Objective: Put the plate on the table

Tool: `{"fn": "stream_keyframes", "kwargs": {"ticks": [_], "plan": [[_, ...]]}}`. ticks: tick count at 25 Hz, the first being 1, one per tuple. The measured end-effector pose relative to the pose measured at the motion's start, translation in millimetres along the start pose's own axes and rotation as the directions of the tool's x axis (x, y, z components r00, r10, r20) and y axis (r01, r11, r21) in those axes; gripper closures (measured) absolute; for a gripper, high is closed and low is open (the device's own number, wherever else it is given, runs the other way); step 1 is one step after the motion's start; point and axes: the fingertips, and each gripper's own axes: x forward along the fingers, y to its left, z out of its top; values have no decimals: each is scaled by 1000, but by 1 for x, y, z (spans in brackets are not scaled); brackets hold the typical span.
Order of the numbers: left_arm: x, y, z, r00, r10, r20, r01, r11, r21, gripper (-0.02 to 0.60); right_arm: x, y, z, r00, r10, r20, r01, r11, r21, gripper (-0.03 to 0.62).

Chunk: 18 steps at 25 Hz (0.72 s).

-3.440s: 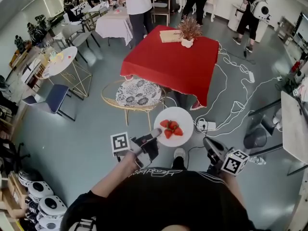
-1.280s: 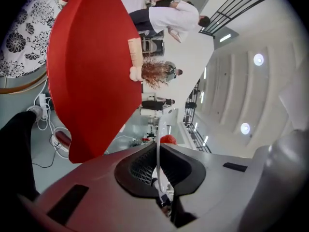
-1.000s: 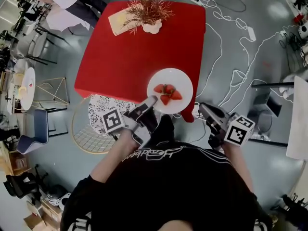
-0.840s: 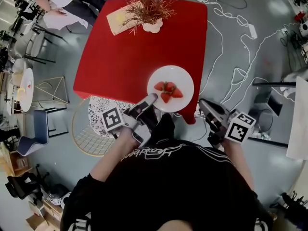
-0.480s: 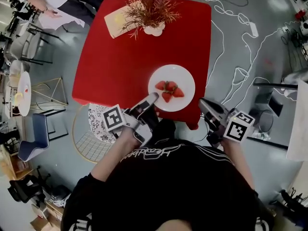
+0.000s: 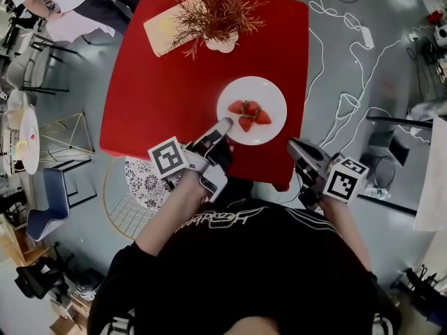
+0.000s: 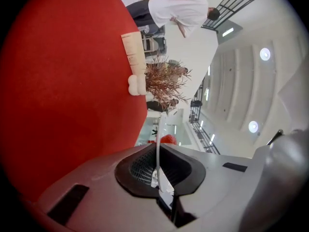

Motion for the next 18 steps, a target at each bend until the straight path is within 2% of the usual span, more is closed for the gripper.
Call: {"fn": "stream_keyframes", "kwargs": {"ticks": [4,10,14,18], "plan": [[16,1,10,1000,1,0,-1,1000,8,566,1,-5,0,1000,-11,-3,11,1000,10,586],[39,5,21,1000,17,-14,-16,995,96,566,-1,-5,9,1000,-30,1,30,999,13,586],[53,17,25,999,34,-23,-31,993,115,566,0,-6,13,999,-39,-1,39,999,14,586],[61,45,30,992,122,-23,-119,987,112,566,3,-3,16,999,-35,-3,35,999,15,586]]}}
